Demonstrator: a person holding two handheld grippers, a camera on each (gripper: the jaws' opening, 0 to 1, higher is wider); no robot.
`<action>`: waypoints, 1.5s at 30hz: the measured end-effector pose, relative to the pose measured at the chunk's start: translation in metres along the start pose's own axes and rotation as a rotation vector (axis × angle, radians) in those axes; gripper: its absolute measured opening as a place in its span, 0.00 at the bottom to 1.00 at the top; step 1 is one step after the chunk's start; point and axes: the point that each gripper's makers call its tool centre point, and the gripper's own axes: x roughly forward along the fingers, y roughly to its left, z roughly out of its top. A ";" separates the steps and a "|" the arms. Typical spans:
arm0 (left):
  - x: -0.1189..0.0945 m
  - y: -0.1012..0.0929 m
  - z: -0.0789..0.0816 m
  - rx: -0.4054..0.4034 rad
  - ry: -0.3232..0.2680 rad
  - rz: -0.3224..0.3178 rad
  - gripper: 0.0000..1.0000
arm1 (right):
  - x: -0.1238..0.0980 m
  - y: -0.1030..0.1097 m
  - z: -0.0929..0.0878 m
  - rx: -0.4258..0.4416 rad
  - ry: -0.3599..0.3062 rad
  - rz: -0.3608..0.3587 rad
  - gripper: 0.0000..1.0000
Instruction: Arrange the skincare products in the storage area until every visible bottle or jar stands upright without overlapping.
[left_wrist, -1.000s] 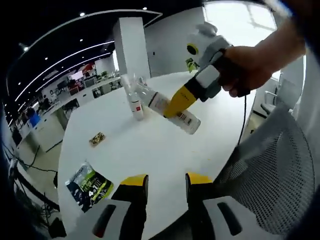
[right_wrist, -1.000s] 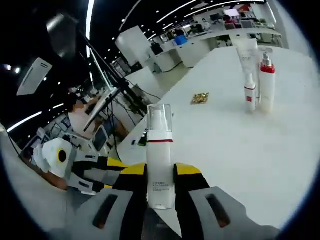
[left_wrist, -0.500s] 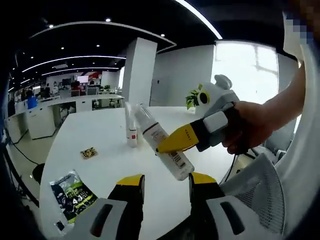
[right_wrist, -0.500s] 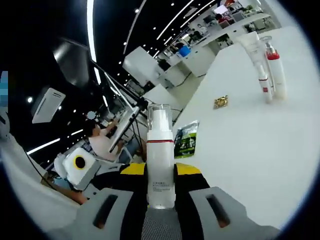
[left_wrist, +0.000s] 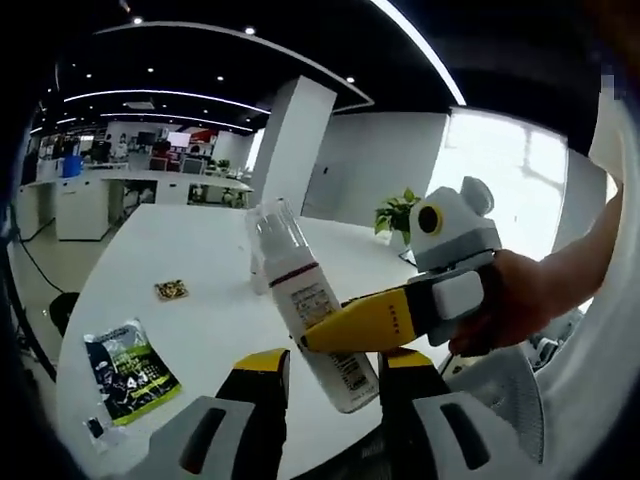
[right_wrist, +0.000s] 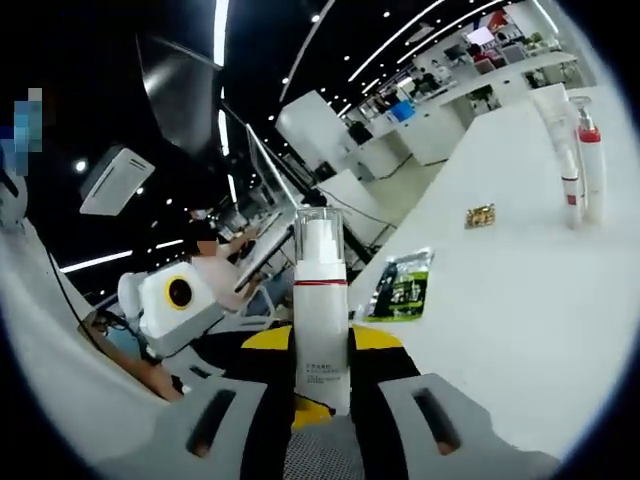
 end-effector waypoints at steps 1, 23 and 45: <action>0.000 -0.002 0.001 -0.017 -0.003 -0.017 0.36 | -0.001 0.002 0.001 0.000 0.000 0.020 0.18; -0.021 -0.031 0.027 -0.343 -0.053 -0.354 0.25 | -0.008 0.043 0.022 0.066 -0.041 0.361 0.18; -0.004 0.017 -0.015 0.122 0.116 0.077 0.23 | 0.008 -0.002 -0.007 -0.176 0.163 -0.128 0.23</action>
